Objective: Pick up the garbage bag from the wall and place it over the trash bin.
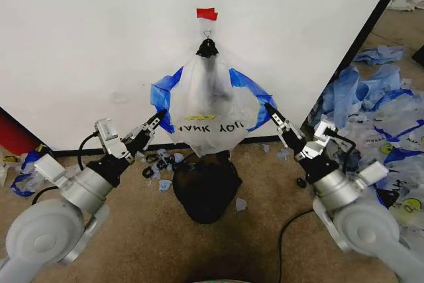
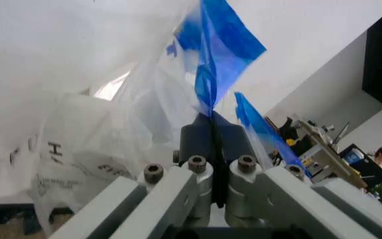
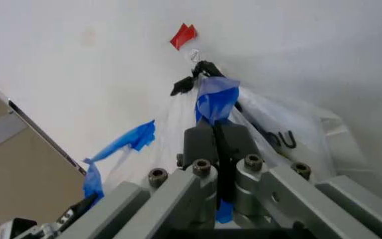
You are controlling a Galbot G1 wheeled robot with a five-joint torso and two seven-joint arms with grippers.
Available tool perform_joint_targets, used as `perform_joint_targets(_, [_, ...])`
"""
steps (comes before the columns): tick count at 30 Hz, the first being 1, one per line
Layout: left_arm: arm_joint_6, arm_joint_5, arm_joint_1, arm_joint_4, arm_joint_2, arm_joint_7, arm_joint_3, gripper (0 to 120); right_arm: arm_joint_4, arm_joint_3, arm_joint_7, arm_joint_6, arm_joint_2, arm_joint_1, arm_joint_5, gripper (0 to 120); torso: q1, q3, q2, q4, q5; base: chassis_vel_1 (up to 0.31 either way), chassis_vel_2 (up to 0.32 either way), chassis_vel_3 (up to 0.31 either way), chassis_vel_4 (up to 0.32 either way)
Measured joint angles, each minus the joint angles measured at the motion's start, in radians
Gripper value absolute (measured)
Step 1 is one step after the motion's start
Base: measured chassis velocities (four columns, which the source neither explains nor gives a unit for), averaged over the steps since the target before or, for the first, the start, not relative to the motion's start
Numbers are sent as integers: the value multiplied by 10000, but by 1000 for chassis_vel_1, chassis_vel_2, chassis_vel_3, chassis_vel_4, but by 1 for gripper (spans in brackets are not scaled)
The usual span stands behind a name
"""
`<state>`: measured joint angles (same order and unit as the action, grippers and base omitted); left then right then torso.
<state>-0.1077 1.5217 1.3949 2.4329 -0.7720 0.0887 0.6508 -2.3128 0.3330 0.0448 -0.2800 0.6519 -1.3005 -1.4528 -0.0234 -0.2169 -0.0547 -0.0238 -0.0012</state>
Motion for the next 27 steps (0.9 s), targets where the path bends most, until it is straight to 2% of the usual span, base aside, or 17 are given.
perform_joint_targets(11, [-43, -379, 529, 657, -566, 300, 306, 0, -260, 756, 560, -411, 507, -1286, 467, 0, 0, 0, 0, 2, 0, 0, 0, 0, 0])
perform_joint_targets(27, [-72, -1250, 1481, 696, -1473, 329, 555, 0, -224, 1222, 1623, -1247, 1052, -2273, 1187, 0, -1, 0, 0, 2, 0, 0, 0, 0, 0])
